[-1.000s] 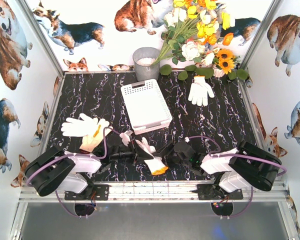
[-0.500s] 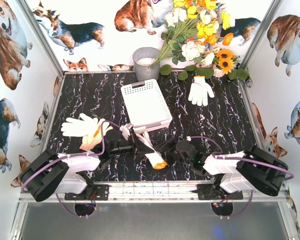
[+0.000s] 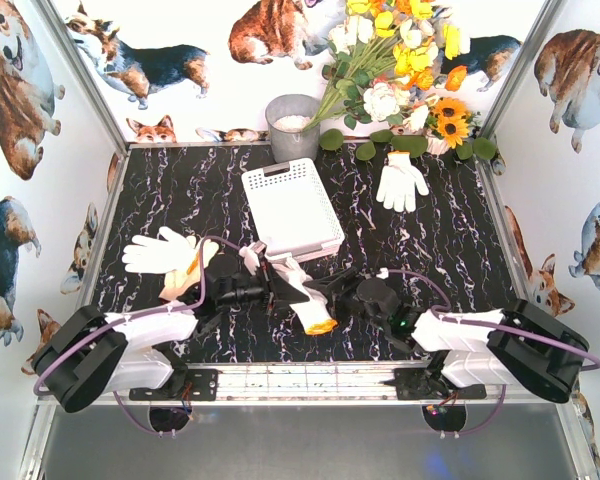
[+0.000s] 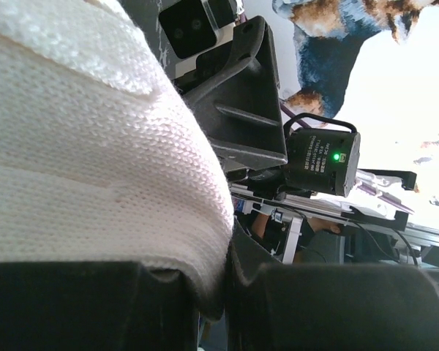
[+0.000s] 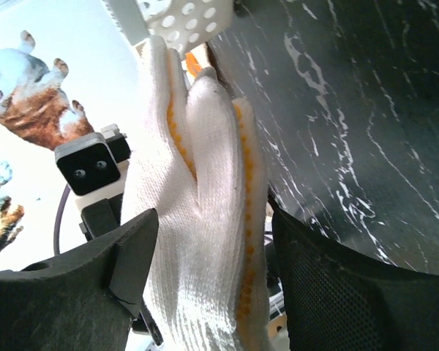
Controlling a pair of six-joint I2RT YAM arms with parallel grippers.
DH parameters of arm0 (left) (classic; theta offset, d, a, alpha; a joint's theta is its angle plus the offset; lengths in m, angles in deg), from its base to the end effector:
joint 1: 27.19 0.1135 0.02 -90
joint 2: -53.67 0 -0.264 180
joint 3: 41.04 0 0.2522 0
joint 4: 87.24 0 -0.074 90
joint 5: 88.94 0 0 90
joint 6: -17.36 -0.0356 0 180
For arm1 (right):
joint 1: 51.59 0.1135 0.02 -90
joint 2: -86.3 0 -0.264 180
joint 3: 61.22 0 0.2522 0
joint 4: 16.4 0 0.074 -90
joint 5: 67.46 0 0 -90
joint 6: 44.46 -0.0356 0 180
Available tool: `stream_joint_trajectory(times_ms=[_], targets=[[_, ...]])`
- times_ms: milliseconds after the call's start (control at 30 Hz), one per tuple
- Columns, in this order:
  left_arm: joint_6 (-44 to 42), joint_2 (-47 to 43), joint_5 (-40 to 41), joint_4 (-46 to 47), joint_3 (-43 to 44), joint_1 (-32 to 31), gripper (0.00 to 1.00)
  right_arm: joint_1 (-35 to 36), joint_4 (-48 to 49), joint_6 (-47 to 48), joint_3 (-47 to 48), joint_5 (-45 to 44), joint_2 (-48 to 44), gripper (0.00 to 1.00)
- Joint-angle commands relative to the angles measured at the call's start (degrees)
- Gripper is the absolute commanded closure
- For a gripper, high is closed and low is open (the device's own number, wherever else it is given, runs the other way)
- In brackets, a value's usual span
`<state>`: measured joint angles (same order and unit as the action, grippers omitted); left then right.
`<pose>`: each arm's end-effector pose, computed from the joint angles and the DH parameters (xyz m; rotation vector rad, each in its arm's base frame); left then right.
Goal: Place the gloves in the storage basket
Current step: Pick up the glove from the center of the board.
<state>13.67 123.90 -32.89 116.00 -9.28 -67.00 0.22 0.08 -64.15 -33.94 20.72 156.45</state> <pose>0.1625 -0.1613 0.1778 -0.4160 2.3306 -1.8894 0.1328 0.1670 0.1415 1.2386 2.1888 1.5328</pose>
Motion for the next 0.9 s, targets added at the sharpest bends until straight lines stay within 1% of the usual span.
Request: stream_joint_trajectory(times_ms=[0,67,300,333,467,600,733,867], targets=[[-0.41,-2.26,-1.09,-0.30,2.49,1.07,1.00,-0.94,2.83,0.69,3.00,-2.86,-2.42,0.38],[-0.58,-2.95,-1.11,-1.44,2.86,1.44,1.00,-1.30,2.38,1.31,3.53,-2.67,-3.07,0.42],[-1.65,-3.88,-1.58,-4.32,4.52,1.93,1.00,-2.04,2.10,2.71,5.33,-2.55,-4.80,0.53],[-1.71,-3.80,-1.67,-4.26,4.73,1.94,1.00,-2.13,1.98,3.03,5.64,-2.42,-4.96,0.56],[-1.82,-4.03,-1.88,-4.86,5.13,2.57,1.00,-2.39,0.06,5.17,6.94,-2.43,-6.56,0.76],[-3.83,-4.49,-3.01,-7.79,7.04,4.65,1.00,-3.29,-5.27,9.61,9.98,-1.97,-9.58,0.99],[-9.11,-3.51,-4.98,-13.16,11.73,7.38,1.00,-5.47,-11.00,16.60,15.19,-0.82,-10.25,1.00],[-14.11,-0.60,-7.75,-15.81,16.62,10.89,1.00,-8.49,-11.15,21.39,19.62,1.69,-7.45,1.00]])
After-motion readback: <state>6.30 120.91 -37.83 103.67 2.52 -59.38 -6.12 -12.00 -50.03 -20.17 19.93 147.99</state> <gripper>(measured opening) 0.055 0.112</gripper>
